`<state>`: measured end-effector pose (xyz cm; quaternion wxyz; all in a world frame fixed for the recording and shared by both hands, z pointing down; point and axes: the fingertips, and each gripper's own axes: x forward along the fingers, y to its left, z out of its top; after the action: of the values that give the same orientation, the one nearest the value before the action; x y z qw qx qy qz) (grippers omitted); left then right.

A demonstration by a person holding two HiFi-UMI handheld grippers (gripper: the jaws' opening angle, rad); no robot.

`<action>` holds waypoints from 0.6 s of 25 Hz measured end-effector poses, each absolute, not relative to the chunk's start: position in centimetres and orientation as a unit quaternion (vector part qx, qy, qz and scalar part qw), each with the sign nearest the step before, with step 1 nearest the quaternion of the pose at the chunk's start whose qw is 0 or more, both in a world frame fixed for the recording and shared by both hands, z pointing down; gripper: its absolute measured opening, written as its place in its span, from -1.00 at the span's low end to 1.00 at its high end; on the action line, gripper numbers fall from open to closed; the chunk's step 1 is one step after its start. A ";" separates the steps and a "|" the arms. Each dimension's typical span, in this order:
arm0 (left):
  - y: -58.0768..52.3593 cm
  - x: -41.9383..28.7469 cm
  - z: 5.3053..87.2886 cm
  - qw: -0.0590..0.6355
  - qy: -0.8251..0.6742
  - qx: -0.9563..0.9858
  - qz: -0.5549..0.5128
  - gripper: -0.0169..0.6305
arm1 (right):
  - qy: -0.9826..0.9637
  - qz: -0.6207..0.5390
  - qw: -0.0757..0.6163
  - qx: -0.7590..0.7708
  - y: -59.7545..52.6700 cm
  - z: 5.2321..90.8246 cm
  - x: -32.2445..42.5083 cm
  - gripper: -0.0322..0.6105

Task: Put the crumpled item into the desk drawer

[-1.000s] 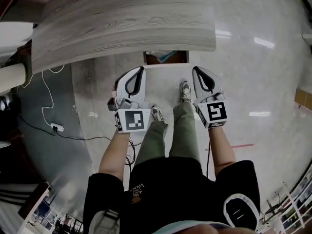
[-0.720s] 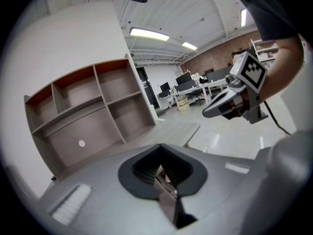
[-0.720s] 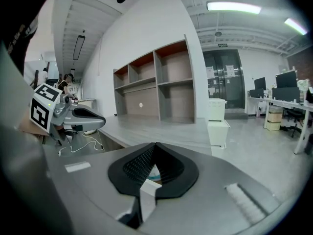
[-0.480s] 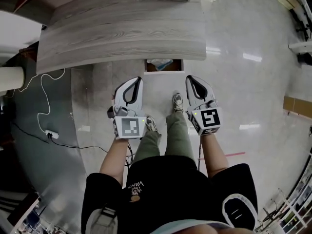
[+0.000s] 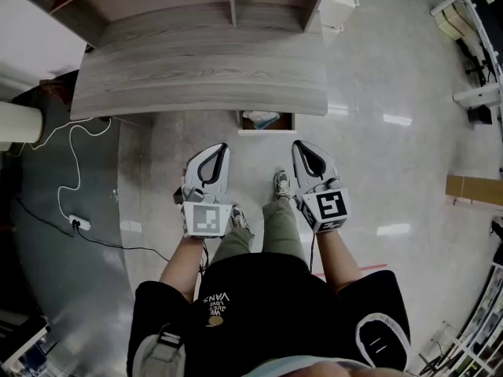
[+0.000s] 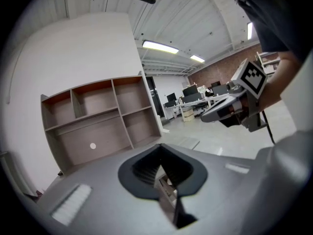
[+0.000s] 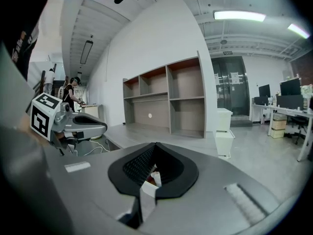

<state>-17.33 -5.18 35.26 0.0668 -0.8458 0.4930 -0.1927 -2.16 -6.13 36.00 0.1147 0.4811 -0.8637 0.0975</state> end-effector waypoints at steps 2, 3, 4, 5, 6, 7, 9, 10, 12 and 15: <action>-4.7 -17.8 34.5 0.073 0.493 -0.846 -0.189 -0.79 | -0.866 0.092 0.108 0.480 -5.6 35.4 -2.5 -0.89; -4.4 -18.0 34.2 0.073 0.493 -0.846 -0.188 -0.79 | -0.865 0.092 0.106 0.481 -5.4 35.0 -2.6 -0.89; -4.1 -18.2 33.9 0.074 0.494 -0.846 -0.186 -0.79 | -0.865 0.092 0.106 0.482 -5.1 34.7 -2.7 -0.89; -3.9 -18.4 33.5 0.076 0.494 -0.847 -0.182 -0.79 | -0.865 0.092 0.105 0.483 -4.8 34.5 -2.8 -0.89; -3.7 -18.5 33.1 0.078 0.495 -0.847 -0.176 -0.79 | -0.864 0.092 0.104 0.483 -4.5 34.2 -3.0 -0.89; -3.5 -18.7 32.7 0.079 0.495 -0.848 -0.172 -0.79 | -0.865 0.090 0.103 0.483 -4.2 33.9 -3.1 -0.89; -3.0 -19.0 32.2 0.079 0.496 -0.848 -0.170 -0.79 | -0.865 0.087 0.101 0.484 -3.6 33.3 -3.3 -0.89; -2.7 -19.2 32.0 0.079 0.496 -0.848 -0.171 -0.79 | -0.864 0.085 0.101 0.485 -3.3 33.0 -3.3 -0.89; -2.2 -19.5 31.6 0.078 0.496 -0.848 -0.170 -0.79 | -0.863 0.084 0.100 0.488 -2.7 32.6 -3.4 -0.89; -1.6 -20.1 31.1 0.077 0.497 -0.848 -0.165 -0.79 | -0.861 0.081 0.092 0.493 -2.1 31.8 -3.7 -0.89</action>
<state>-20.11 -1.59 31.09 0.0768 -0.8485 0.4969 -0.1649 -3.70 -2.14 31.79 0.0918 0.4929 -0.8614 0.0812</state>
